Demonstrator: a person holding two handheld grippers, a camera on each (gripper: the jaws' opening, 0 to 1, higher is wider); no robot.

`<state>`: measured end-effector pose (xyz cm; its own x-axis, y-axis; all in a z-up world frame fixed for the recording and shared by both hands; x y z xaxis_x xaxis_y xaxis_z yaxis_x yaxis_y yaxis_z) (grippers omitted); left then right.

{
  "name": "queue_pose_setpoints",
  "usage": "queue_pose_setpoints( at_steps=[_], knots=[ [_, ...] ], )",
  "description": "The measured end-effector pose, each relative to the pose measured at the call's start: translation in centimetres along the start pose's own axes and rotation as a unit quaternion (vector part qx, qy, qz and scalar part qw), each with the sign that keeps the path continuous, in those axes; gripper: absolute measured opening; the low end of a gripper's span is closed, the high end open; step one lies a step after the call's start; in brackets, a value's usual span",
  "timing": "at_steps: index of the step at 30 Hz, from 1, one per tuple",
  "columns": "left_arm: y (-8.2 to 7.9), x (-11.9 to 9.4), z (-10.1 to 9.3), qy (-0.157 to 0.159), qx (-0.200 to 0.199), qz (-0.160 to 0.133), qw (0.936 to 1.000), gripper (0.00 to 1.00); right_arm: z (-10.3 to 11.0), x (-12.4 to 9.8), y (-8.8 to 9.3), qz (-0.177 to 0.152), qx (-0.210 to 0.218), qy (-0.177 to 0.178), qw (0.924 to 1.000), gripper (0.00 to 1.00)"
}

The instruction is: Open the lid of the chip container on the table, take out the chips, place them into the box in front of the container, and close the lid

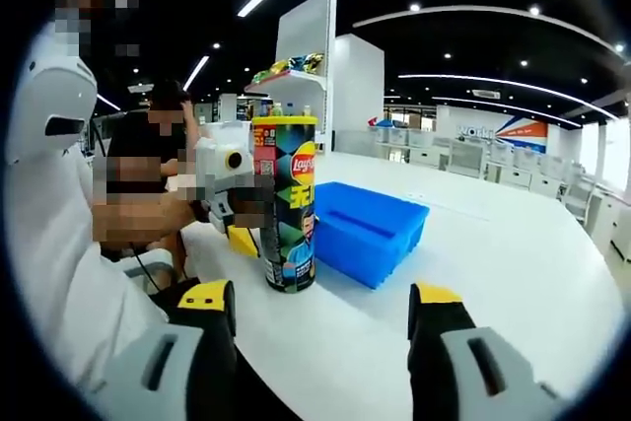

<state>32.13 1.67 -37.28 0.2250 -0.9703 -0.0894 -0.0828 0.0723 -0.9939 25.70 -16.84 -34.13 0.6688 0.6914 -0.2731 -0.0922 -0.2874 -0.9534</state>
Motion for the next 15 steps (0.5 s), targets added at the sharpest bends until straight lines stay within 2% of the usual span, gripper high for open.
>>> queue_pose_setpoints(
  at_steps=[4,5,15],
  knots=[
    [0.3,0.03,0.27,-0.006,-0.001,0.005,1.0,0.52,-0.01,0.02,0.02,0.001,-0.001,0.0,1.0,0.7],
    [0.49,0.05,0.61,-0.018,0.006,0.009,0.9998,0.49,0.0,0.02,0.0,0.0,-0.001,-0.001,1.0,0.7],
    [0.58,-0.27,0.43,-0.014,-0.007,-0.008,0.9998,0.48,0.02,0.09,0.57,0.003,0.008,-0.002,1.0,0.7]
  ],
)
Point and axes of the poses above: the point that each gripper's makers call its tool centre point, and the gripper's own axes: x roughly forward along the fingers, z roughly to its left, y roughly out of its underside, the point moved 5 cm from there along -x, roughly backward along the fingers, and after that the axes turned 5 degrees about -x, right-handed, at the moved point
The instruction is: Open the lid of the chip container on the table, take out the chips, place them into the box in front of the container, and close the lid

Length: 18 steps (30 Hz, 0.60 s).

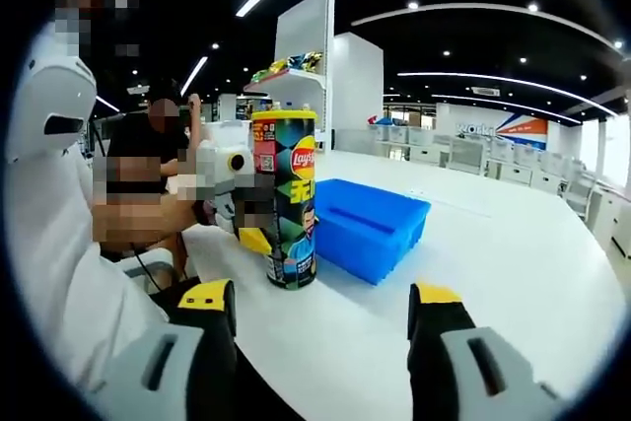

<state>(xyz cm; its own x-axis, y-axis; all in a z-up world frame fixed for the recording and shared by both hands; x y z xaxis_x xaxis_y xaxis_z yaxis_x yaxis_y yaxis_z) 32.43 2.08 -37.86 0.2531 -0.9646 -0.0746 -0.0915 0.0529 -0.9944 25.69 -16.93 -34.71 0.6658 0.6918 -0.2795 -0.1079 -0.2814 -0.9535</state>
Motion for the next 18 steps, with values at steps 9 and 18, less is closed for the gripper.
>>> queue_pose_setpoints(
  at_steps=[9,18],
  knots=[
    [0.1,-0.1,-0.2,0.008,-0.001,0.0,1.0,0.48,0.2,0.1,-0.3,0.002,0.038,-0.006,0.9993,0.6],
    [0.1,0.0,-0.2,0.006,-0.004,0.001,1.0,0.48,1.3,2.4,-5.4,-0.074,-0.004,0.001,0.9973,0.75]
  ],
)
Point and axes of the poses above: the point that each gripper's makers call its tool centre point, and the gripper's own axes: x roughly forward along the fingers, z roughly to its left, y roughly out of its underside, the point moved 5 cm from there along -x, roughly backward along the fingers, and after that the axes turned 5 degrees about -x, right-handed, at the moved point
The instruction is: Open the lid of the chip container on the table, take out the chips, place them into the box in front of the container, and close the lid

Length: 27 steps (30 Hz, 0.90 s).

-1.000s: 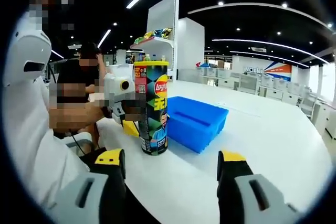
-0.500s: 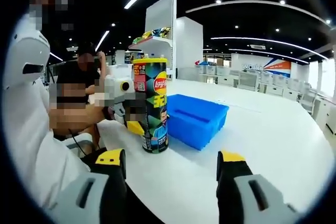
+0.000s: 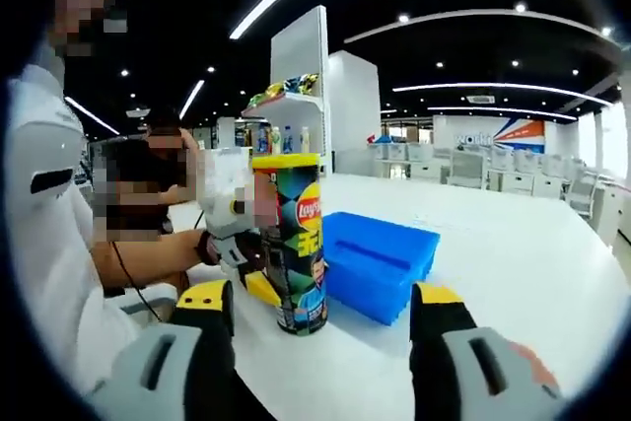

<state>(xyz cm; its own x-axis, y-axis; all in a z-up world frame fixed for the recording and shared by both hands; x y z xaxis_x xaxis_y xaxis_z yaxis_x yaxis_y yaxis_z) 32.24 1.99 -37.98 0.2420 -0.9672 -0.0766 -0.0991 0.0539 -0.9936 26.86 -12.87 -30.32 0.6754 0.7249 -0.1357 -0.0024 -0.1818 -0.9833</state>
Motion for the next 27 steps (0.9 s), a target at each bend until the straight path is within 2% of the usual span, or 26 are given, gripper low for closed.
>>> queue_pose_setpoints(
  at_steps=[2,4,7,8,10,11,13,19,22,27],
  knots=[
    [0.0,0.1,0.0,0.0,0.001,0.001,1.0,0.48,0.3,1.0,-1.0,-0.012,-0.009,0.008,0.9999,0.75],
    [0.0,0.1,0.0,0.0,0.0,0.002,1.0,0.48,0.0,2.3,-2.7,-0.043,-0.006,0.033,0.9985,0.81],
    [0.0,0.1,0.0,-0.001,0.001,0.004,1.0,0.48,0.0,3.8,-4.3,-0.055,-0.019,0.039,0.9975,0.76],
    [0.0,0.1,0.0,-0.001,0.001,0.004,1.0,0.48,0.0,4.4,-4.8,-0.06,-0.014,0.034,0.9975,0.75],
    [0.0,0.2,0.0,-0.001,0.002,0.006,1.0,0.48,0.7,5.5,-5.4,-0.07,0.025,0.0,0.9972,0.75],
    [0.0,0.2,0.0,-0.001,0.001,0.006,1.0,0.48,1.0,5.8,-5.5,-0.068,0.027,-0.01,0.9973,0.75],
    [0.0,0.2,0.1,-0.001,0.001,0.006,1.0,0.48,0.8,6.6,-5.6,-0.062,0.025,0.007,0.9977,0.76],
    [0.0,0.2,0.2,-0.001,0.002,0.009,1.0,0.48,1.1,8.1,-6.1,-0.056,-0.007,0.02,0.9982,0.7],
    [0.0,0.2,0.2,-0.001,0.003,0.01,0.9999,0.48,1.5,8.7,-6.2,-0.053,0.001,0.007,0.9985,0.69],
    [0.0,0.2,0.2,-0.002,0.003,0.011,0.9999,0.48,1.0,9.5,-6.0,-0.046,0.002,0.023,0.9987,0.66]
  ],
)
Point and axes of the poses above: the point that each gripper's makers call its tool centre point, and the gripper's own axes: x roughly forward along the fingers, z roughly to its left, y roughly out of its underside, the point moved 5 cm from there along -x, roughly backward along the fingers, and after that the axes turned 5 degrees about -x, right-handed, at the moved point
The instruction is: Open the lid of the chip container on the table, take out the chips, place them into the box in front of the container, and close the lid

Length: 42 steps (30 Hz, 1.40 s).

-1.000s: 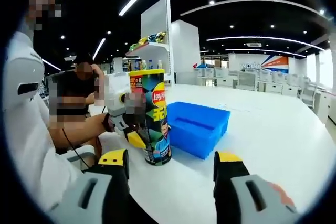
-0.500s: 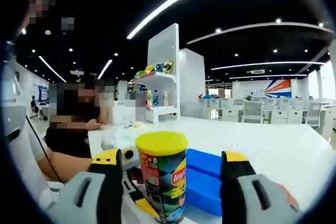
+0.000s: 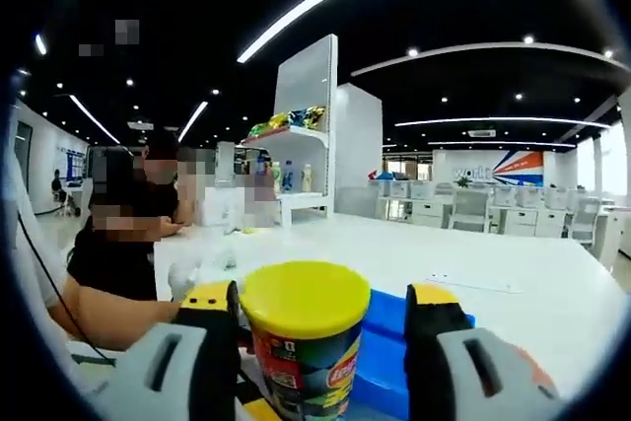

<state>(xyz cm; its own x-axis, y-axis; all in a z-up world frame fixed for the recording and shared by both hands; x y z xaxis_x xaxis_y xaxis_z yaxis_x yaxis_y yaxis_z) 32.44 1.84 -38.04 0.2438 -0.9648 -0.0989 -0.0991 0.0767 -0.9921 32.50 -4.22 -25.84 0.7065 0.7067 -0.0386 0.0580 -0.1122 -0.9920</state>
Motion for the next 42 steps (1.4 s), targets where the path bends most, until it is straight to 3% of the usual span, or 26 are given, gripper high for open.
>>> queue_pose_setpoints(
  at_steps=[5,11,17,21,33,42],
  knots=[
    [0.0,0.0,0.0,0.0,0.0,0.002,1.0,0.48,0.2,0.3,0.2,0.003,0.007,-0.007,0.9999,0.64],
    [0.0,0.1,0.0,-0.001,-0.001,0.005,1.0,0.48,1.1,0.5,0.1,0.002,-0.001,-0.019,0.9998,0.52],
    [0.0,0.0,-0.1,-0.003,0.001,0.007,1.0,0.48,1.0,0.5,0.0,-0.007,-0.017,-0.022,0.9996,0.53],
    [0.0,0.0,-0.1,-0.002,0.001,0.008,1.0,0.48,0.7,0.2,-0.7,-0.024,0.003,-0.027,0.9994,0.52],
    [0.0,0.1,0.0,-0.003,0.001,0.011,0.9999,0.47,0.9,0.2,-0.6,-0.022,0.0,-0.029,0.9993,0.51],
    [0.0,0.1,0.0,-0.004,-0.001,0.013,0.9999,0.47,0.9,0.1,-0.6,-0.04,-0.001,-0.023,0.9989,0.49]
  ],
)
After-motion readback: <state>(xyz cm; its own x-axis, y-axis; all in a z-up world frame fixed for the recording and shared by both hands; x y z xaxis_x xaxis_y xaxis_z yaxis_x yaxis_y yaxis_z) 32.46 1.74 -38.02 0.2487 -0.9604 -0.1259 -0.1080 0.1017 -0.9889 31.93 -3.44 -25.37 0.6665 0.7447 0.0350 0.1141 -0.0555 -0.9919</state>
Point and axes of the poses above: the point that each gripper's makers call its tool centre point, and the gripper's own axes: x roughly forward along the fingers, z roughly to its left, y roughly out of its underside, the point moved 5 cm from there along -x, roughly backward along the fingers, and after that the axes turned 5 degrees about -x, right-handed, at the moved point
